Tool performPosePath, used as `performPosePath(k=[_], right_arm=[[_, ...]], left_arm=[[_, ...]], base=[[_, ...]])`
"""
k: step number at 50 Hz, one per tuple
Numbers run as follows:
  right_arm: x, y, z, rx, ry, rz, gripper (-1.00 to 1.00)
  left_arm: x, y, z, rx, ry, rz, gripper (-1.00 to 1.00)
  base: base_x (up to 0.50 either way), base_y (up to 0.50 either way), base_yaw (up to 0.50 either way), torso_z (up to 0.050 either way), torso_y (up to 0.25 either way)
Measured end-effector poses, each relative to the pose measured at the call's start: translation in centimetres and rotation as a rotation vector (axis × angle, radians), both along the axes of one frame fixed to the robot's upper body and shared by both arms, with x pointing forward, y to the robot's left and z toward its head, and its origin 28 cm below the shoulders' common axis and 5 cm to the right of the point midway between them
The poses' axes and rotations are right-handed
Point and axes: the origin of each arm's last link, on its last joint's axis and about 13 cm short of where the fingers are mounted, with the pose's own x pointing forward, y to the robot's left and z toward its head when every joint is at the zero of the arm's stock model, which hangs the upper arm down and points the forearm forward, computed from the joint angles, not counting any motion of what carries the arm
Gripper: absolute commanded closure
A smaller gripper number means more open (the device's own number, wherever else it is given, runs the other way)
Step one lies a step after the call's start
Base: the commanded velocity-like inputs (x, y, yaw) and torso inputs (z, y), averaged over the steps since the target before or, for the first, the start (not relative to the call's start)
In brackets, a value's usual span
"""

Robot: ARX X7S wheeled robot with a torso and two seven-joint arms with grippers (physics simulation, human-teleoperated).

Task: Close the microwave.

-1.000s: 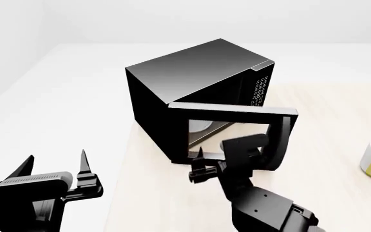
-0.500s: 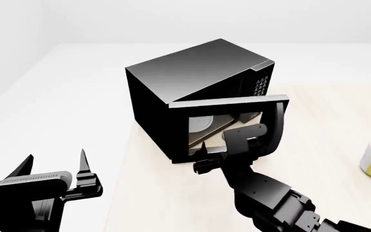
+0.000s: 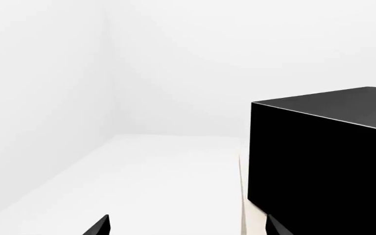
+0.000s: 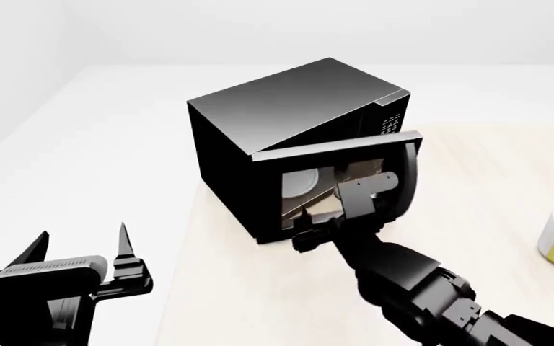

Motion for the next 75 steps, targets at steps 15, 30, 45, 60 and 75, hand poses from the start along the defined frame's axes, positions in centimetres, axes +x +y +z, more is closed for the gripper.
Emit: performPosePath(k=[15, 30, 45, 60, 75], right_arm=[[1.6, -0.3, 0.6, 0.012, 0.026, 0.03, -1.0], [2.7, -0.3, 1.0, -0.009, 0.034, 0.047, -1.0], [4.3, -0.4, 1.8, -0.052, 0.033, 0.066, -1.0], [5.4, -1.6, 2.1, -0.045, 0.064, 0.158, -1.0], [5.0, -1.6, 2.3, -0.083, 0.031, 0.134, -1.0]], left_arm=[[0.0, 0.0, 0.0, 0.001, 0.001, 0.001, -1.0], [0.1, -0.1, 0.0, 0.001, 0.005, -0.001, -1.0], [0.1, -0.1, 0.0, -0.001, 0.007, -0.001, -1.0], [0.0, -0.1, 0.1, -0.002, 0.007, 0.0, -1.0], [0.1, -0.1, 0.0, -0.001, 0.008, 0.0, -1.0]], base=[[0.0, 0.0, 0.0, 0.0, 0.0], [0.0, 0.0, 0.0, 0.0, 0.0], [0.0, 0.0, 0.0, 0.0, 0.0], [0.03, 0.01, 0.02, -0.003, 0.0], [0.02, 0.01, 0.02, -0.002, 0.0]])
